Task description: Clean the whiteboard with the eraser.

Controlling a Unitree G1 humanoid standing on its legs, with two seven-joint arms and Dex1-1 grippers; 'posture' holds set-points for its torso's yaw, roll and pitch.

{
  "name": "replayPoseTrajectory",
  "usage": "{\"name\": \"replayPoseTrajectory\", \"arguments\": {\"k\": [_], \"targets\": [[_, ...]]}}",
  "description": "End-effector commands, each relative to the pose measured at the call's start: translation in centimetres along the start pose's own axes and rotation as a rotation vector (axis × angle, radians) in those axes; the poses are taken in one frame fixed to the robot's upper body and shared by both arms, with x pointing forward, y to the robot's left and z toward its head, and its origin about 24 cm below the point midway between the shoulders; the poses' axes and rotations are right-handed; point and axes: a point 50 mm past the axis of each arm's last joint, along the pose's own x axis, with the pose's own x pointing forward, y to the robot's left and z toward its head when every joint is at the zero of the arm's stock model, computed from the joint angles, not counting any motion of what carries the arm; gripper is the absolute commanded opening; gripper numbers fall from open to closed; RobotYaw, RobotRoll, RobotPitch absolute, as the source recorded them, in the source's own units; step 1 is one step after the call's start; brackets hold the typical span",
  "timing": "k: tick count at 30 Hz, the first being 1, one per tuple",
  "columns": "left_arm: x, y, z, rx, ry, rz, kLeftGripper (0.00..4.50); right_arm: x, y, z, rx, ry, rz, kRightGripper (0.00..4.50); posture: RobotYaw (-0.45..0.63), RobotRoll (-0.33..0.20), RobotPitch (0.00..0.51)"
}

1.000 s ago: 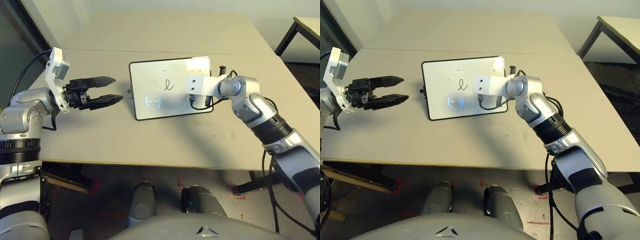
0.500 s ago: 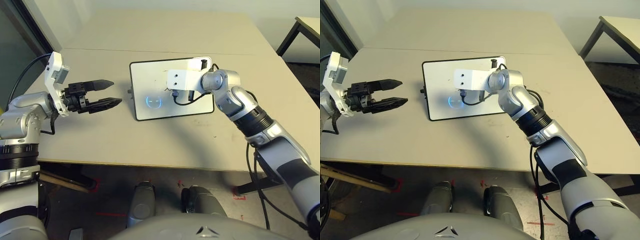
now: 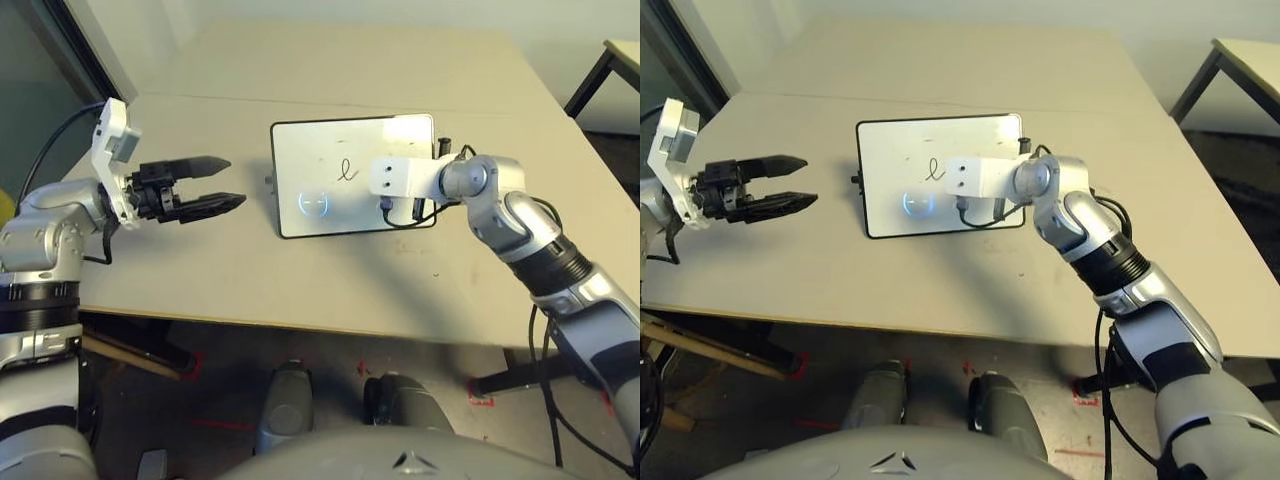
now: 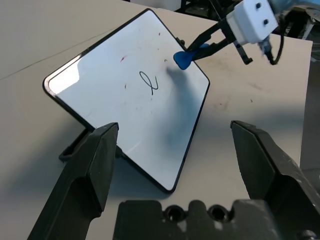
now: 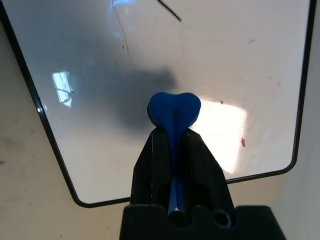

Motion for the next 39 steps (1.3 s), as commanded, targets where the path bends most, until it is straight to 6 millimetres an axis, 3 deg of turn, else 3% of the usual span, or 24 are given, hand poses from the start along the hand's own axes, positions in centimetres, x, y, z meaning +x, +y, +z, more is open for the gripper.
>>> {"name": "replayPoseTrajectory", "arguments": {"k": [1,7,16,27,39], "targets": [[0.2,0.2,0.1,0.014,0.006,-0.003,4.50,0.5,0.0,1.2,-0.030,-0.020,-0.012,0.09,0.33,0.000,0.028],[-0.7,0.0,0.1,0.013,0.013,0.016,4.50,2.1,0.3,2.2,-0.061,-0.020,-0.025,0.09,0.36,0.000,0.026],[-1.2,-0.3,0.0,0.006,0.014,0.039,4.50,3.5,-0.4,0.2,-0.064,0.055,-0.070,0.09,0.38,0.000,0.026],[-0.5,-0.2,0.1,0.006,0.006,0.024,4.50,2.8,-1.1,-2.7,-0.036,0.145,-0.079,0.09,0.35,0.000,0.025],[-0.3,-0.1,0.0,0.004,0.006,0.009,4.50,1.6,-0.3,-5.2,-0.052,0.208,-0.044,0.09,0.34,0.000,0.030]]}}
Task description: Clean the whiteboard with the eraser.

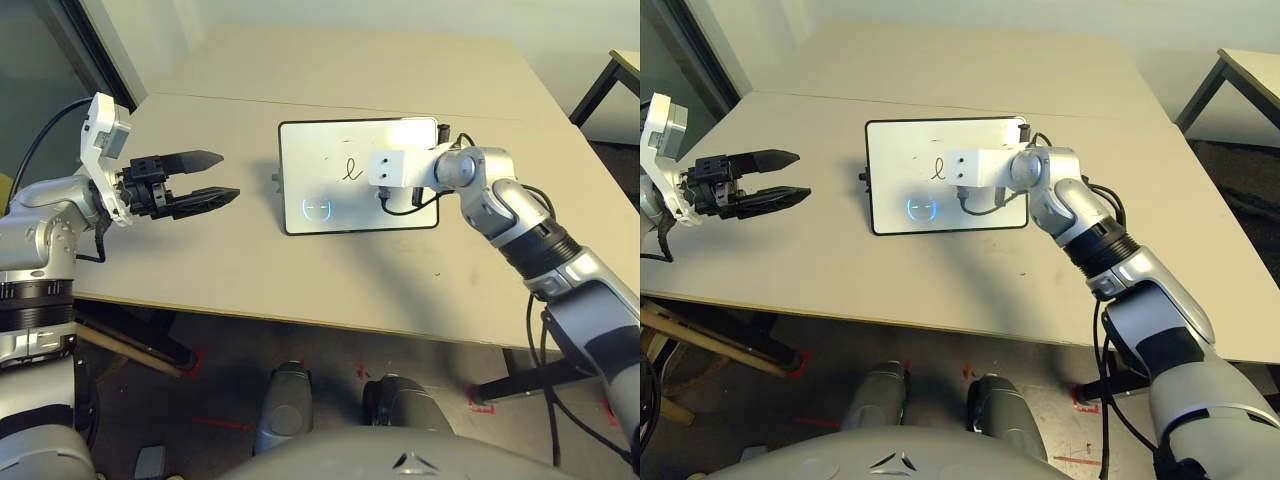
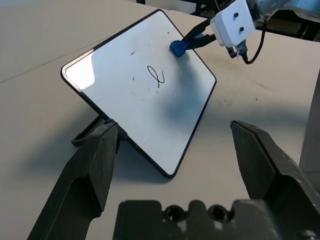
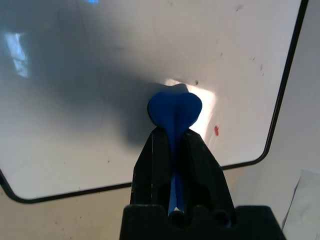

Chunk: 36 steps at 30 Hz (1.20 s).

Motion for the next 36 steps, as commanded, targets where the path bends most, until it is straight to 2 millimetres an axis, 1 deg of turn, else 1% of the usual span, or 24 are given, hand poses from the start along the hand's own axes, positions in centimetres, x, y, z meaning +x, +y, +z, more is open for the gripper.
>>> {"name": "replayPoseTrajectory", "arguments": {"k": [1,3,5,9,12,15,19,23,29,36], "targets": [[0.3,-0.1,0.1,0.006,0.001,-0.020,4.50,0.1,1.0,-1.5,0.022,0.057,0.044,0.09,0.34,0.000,0.030],[0.3,-0.1,0.1,0.006,0.001,-0.020,4.50,0.0,1.0,-1.5,0.023,0.054,0.046,0.09,0.34,0.000,0.029],[0.3,0.0,0.1,0.006,0.002,-0.019,4.50,-0.2,0.8,-1.0,0.038,0.028,0.050,0.09,0.34,0.000,0.030],[0.3,0.0,0.2,0.006,0.003,-0.017,4.50,-1.3,0.3,1.3,0.074,-0.076,0.069,0.09,0.35,0.000,0.029],[0.2,0.0,0.2,0.008,0.003,-0.016,4.50,-1.9,0.1,2.7,0.072,-0.122,0.070,0.09,0.35,0.000,0.029],[0.2,0.0,0.2,0.009,0.003,-0.015,4.50,-2.3,0.2,3.7,0.054,-0.144,0.069,0.09,0.35,0.000,0.028],[0.2,0.0,0.3,0.011,0.004,-0.014,4.50,-2.5,0.4,4.3,0.029,-0.157,0.067,0.09,0.35,0.000,0.026],[0.1,0.0,0.3,0.013,0.004,-0.012,4.50,-2.3,0.8,4.7,-0.002,-0.153,0.070,0.09,0.35,0.000,0.026],[0.2,0.0,0.3,0.014,0.003,-0.014,4.50,-1.1,1.4,5.2,-0.035,-0.125,0.059,0.09,0.35,0.000,0.023],[0.2,0.0,0.4,0.017,0.002,-0.013,4.50,-0.1,1.5,6.0,-0.052,-0.119,0.054,0.08,0.36,0.000,0.018]]}}
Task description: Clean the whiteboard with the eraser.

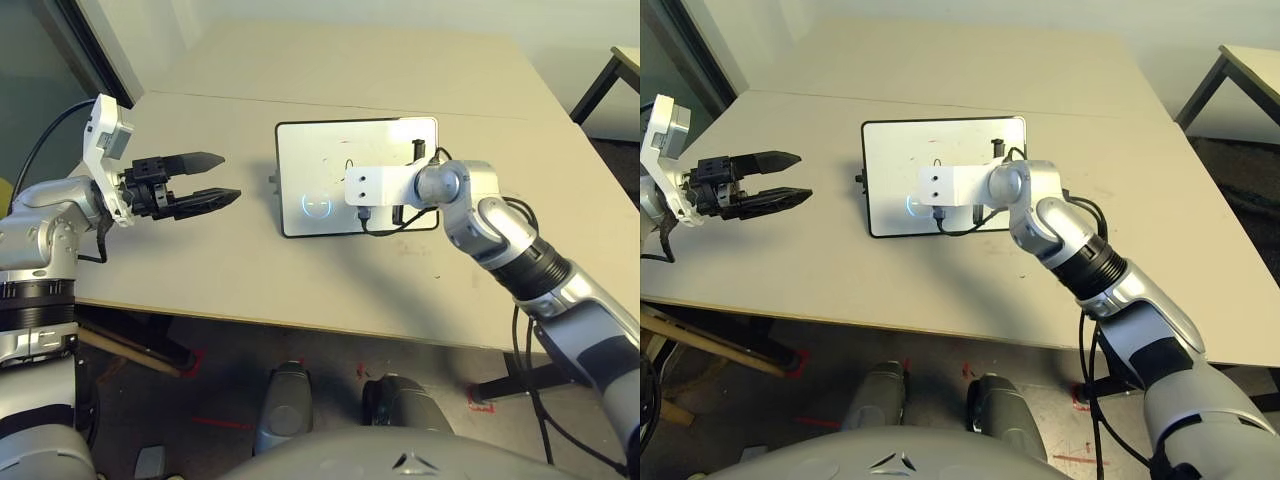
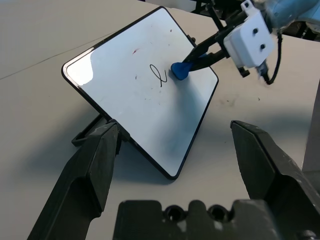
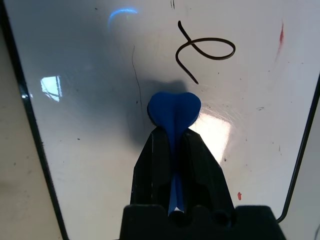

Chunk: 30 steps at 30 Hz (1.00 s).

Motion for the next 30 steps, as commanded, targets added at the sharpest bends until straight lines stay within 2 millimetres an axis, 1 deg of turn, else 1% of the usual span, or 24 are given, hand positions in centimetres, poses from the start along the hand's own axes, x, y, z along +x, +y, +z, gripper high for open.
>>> {"name": "replayPoseTrajectory", "arguments": {"k": [1,6,20,23,26,30], "targets": [[0.2,0.0,0.4,0.022,0.001,-0.013,4.50,0.4,-0.3,0.5,-0.024,0.005,-0.014,0.08,0.36,0.000,0.018],[0.1,-0.1,0.5,0.023,-0.001,-0.011,4.50,0.7,-0.2,1.1,-0.037,-0.004,-0.009,0.07,0.36,0.000,0.018],[0.1,-0.1,0.5,0.022,-0.008,-0.003,4.50,1.3,-0.9,4.4,-0.064,-0.082,-0.025,0.07,0.37,0.000,0.019],[0.1,-0.1,0.5,0.022,-0.008,-0.001,4.50,1.4,-0.9,4.4,-0.068,-0.078,-0.026,0.07,0.37,0.000,0.019],[0.1,-0.1,0.5,0.023,-0.009,-0.001,4.50,1.5,-0.8,3.9,-0.070,-0.064,-0.022,0.07,0.37,0.000,0.019],[0.1,-0.1,0.5,0.024,-0.009,-0.002,4.50,1.6,-0.7,2.7,-0.065,-0.030,-0.016,0.07,0.37,0.000,0.019]]}}
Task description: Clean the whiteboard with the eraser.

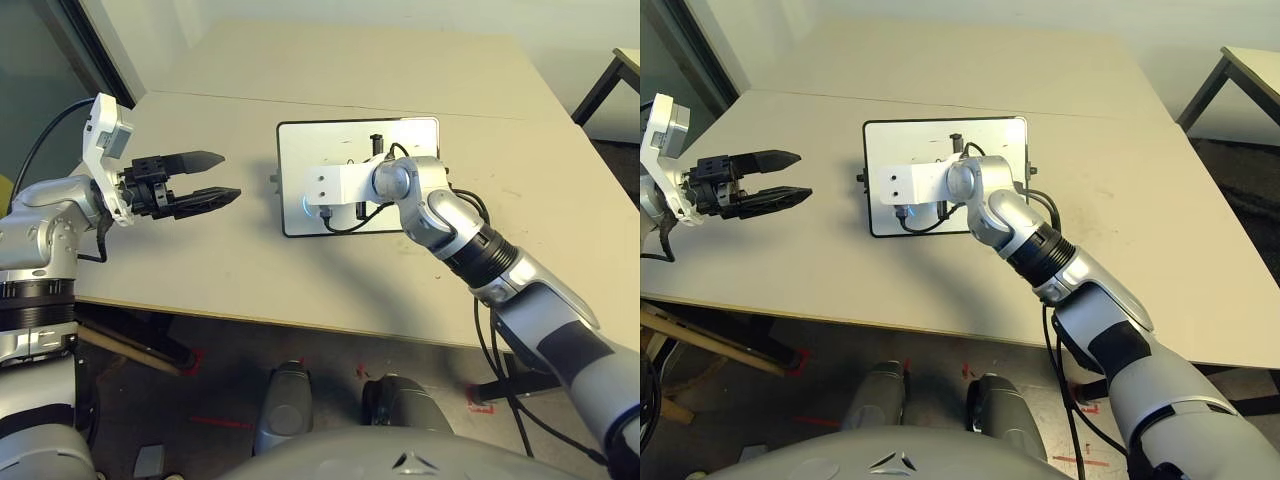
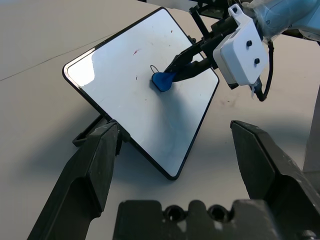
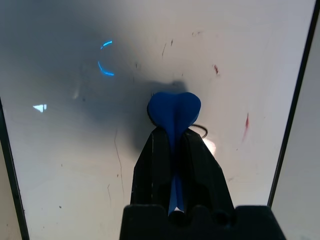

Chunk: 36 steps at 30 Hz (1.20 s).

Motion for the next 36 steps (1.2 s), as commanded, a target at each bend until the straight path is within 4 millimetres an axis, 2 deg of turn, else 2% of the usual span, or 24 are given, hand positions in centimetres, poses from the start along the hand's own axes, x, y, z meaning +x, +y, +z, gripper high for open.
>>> {"name": "replayPoseTrajectory", "arguments": {"k": [1,13,18,23,36], "targets": [[0.1,-0.1,0.5,0.021,-0.008,-0.005,4.50,0.1,0.2,-1.2,-0.002,0.043,0.008,0.07,0.36,0.000,0.020],[0.4,0.2,0.5,0.023,-0.008,-0.015,4.50,-1.2,0.7,-5.1,0.025,0.142,0.022,0.07,0.34,0.000,0.023],[0.6,0.3,0.5,0.024,-0.009,-0.020,4.50,-1.5,0.8,-5.9,0.029,0.160,0.019,0.07,0.34,0.000,0.024],[0.6,0.3,0.6,0.023,-0.010,-0.020,4.50,-1.4,0.3,-5.2,0.028,0.141,0.004,0.07,0.34,0.000,0.022],[-0.1,-0.1,0.4,0.019,-0.009,-0.002,4.50,-0.6,-1.1,-1.8,-0.008,0.044,-0.015,0.07,0.38,0.000,0.020]]}}
